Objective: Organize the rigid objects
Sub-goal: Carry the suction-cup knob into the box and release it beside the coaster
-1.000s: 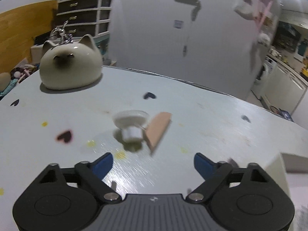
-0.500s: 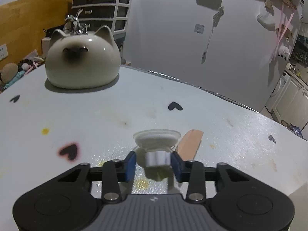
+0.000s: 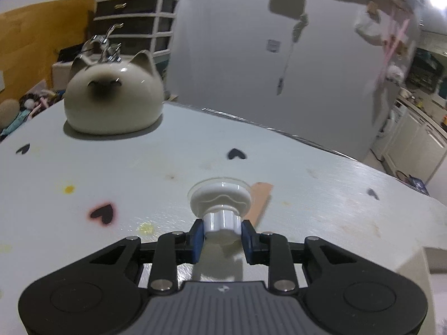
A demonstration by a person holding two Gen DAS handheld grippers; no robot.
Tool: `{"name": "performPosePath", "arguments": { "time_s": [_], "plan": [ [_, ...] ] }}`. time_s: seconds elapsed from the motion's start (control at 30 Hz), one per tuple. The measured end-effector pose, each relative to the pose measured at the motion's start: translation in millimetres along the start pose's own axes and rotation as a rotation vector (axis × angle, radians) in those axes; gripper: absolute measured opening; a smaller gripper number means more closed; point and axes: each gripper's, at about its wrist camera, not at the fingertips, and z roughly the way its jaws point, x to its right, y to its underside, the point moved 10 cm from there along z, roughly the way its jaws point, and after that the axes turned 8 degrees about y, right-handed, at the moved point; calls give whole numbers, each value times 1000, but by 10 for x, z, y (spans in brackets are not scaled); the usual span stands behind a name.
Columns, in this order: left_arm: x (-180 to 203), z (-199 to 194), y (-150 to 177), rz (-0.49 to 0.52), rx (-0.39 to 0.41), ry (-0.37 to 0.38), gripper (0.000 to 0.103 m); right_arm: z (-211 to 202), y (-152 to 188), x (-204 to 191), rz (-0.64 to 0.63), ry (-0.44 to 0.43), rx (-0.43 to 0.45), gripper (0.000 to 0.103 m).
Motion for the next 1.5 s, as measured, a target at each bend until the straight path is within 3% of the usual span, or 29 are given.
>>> {"name": "performPosePath", "arguments": {
  "time_s": [0.23, 0.5, 0.8, 1.13, 1.27, 1.5],
  "plan": [
    [394, -414, 118, 47, -10, 96, 30, -12, 10, 2, -6, -6, 12, 13],
    [1219, -791, 391, 143, -74, 298, 30, -36, 19, 5, -11, -12, 28, 13],
    [2246, -781, 695, 290, -181, 471, 30, -46, 19, 8, -15, -20, 37, 12],
    [3243, -373, 869, 343, -314, 565, 30, -56, 18, 5, -30, -24, 43, 12],
    [3571, -175, 1025, 382, -358, 567, 30, -51, 12, 9, -18, -21, 40, 12],
    [3874, 149, 1288, 349, -469, 550, 30, -48, 16, -10, -35, -15, 42, 12]
  ]
}}
